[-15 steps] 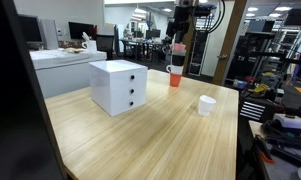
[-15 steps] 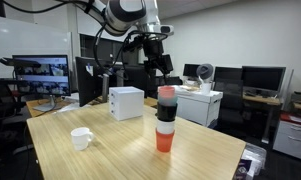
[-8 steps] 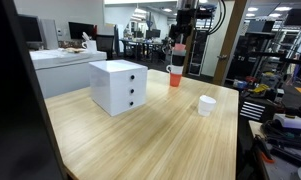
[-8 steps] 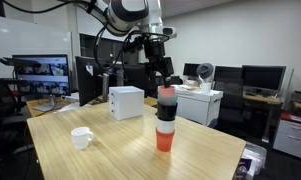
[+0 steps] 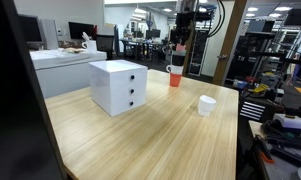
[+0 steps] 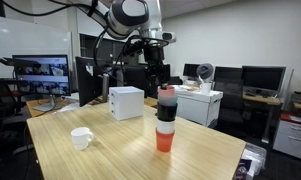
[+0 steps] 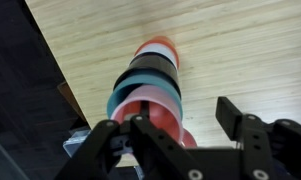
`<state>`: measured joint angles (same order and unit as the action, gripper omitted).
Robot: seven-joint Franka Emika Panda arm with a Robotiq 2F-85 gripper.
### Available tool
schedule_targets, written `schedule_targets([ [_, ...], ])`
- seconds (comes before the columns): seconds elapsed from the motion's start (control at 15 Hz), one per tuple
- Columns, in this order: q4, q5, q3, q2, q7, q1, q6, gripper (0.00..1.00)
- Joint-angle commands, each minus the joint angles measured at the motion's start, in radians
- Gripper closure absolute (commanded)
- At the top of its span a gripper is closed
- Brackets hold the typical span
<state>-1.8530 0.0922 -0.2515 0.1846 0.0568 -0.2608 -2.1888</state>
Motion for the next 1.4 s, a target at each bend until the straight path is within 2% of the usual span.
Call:
schedule_targets([
  [0.0,-0.023,-0.016,0.004,-0.017,0.037,-0.010,0.004,0.60],
  [0.33,-0.037,-0.015,0.007,-0.029,0.038,-0.006,0.002,0.92],
  [0.53,-0.045,-0.013,0.010,-0.041,0.040,-0.002,-0.001,0.98],
  [0.67,-0.049,-0.010,0.012,-0.048,0.040,0.000,0.000,0.94],
  [1.33,-0.070,0.030,0.013,-0.101,0.014,0.015,0.021,0.94],
])
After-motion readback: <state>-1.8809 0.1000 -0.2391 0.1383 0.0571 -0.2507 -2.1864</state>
